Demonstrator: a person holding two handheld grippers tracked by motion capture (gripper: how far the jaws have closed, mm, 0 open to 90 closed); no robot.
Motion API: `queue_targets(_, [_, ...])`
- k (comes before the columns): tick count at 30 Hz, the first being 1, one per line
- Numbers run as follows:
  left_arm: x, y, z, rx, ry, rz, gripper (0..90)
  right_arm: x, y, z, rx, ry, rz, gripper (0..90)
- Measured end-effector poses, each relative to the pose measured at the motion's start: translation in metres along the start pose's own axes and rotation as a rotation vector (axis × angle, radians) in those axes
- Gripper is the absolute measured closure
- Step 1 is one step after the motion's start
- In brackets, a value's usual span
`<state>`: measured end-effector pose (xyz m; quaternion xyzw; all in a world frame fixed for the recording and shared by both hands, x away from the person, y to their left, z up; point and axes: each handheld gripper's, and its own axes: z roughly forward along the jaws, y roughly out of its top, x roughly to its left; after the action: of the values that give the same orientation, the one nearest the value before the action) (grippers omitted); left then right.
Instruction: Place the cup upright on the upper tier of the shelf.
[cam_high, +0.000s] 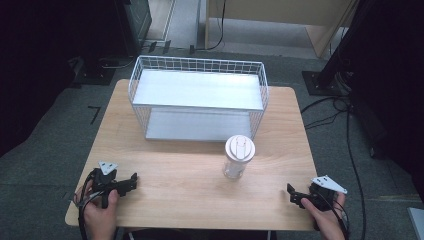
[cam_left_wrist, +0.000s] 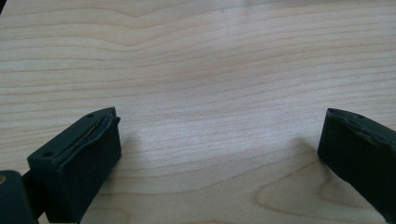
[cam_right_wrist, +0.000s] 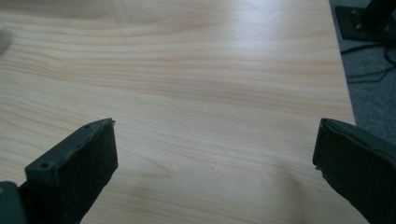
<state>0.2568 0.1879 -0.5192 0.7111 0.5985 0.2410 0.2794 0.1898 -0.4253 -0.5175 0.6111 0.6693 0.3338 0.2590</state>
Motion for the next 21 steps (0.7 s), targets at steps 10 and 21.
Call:
queue_targets(10, [0.000,0.000,0.000,0.000,0.000,0.000,0.0,0.037,0.014,0.000,-0.072,0.081,-0.032,0.1])
queue_targets(21, [0.000,0.000,0.000,0.000,0.000,0.000,0.0,0.080,0.025,0.006,-0.108,0.155,-0.075,0.1])
